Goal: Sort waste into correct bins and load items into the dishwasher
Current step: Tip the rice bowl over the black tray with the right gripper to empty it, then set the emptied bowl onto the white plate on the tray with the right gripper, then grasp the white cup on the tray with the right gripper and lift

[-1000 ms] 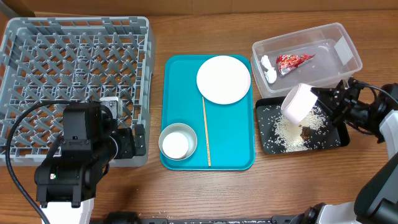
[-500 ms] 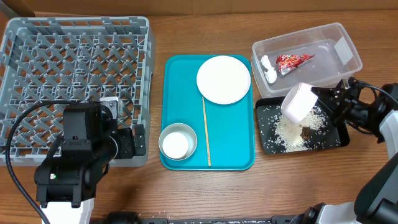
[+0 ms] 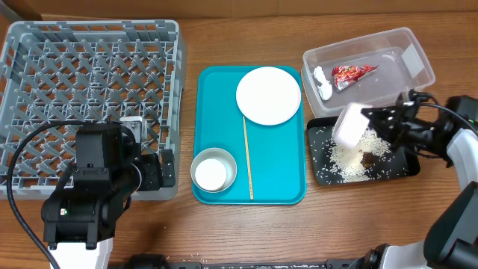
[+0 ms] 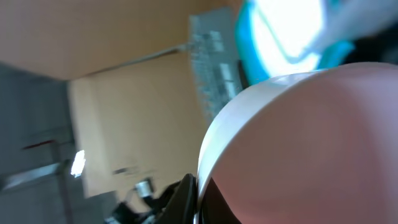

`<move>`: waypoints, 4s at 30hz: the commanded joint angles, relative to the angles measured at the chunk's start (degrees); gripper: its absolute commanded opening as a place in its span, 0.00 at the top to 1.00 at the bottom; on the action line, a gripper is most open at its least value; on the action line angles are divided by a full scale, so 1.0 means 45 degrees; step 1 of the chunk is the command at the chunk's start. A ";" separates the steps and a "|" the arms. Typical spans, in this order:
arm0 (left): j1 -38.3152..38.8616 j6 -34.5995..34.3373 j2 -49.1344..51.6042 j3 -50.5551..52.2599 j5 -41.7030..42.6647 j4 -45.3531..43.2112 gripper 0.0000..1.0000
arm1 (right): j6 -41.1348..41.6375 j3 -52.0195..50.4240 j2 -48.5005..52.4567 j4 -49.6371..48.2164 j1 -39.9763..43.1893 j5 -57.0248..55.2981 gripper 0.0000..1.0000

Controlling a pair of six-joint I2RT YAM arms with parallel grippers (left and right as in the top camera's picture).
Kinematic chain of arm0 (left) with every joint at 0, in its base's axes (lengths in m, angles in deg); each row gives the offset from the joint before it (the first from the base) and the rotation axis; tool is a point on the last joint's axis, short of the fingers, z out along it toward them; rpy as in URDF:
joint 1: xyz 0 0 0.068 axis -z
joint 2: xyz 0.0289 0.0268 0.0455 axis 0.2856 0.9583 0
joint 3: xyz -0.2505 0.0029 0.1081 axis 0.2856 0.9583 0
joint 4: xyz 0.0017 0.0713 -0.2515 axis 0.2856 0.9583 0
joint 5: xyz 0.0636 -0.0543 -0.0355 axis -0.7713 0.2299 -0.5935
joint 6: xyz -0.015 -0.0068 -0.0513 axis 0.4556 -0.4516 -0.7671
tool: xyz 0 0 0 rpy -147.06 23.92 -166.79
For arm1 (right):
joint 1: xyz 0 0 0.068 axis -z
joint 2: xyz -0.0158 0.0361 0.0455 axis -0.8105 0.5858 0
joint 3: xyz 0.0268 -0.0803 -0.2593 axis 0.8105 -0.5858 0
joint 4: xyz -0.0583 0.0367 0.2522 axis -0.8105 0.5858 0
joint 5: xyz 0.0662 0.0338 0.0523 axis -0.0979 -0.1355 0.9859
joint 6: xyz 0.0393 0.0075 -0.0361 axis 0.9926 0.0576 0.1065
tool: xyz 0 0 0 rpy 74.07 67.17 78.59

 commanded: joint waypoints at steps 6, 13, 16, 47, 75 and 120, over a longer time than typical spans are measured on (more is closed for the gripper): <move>0.0083 -0.0175 0.0015 -0.0233 0.0005 0.0005 0.00 | -0.4318 0.0034 -0.0097 0.0539 -0.0539 0.2608 0.96; 0.0083 -0.0175 0.0015 -0.0233 0.0005 -0.0005 0.00 | -0.3604 0.0034 -0.0097 0.0840 -0.0792 0.0146 0.96; 0.0083 -0.0175 0.0015 -0.0233 0.0005 -0.0010 0.00 | -0.3453 0.0034 -0.0097 0.1243 -0.0952 -0.2346 0.96; 0.0083 -0.0180 0.0015 -0.0233 0.0010 -0.0005 0.00 | -0.3963 0.4857 -0.0029 -0.2346 -1.1249 -1.6961 0.96; 0.0083 -0.0175 0.0015 -0.0233 0.0010 0.0049 0.00 | -0.2769 0.4862 0.4240 -0.4959 -1.2216 -1.3862 0.56; 0.0083 -0.0855 0.0593 -0.0233 -0.1656 -0.0131 0.00 | 0.1855 0.4158 0.2657 -0.0510 -1.6058 -1.3940 0.55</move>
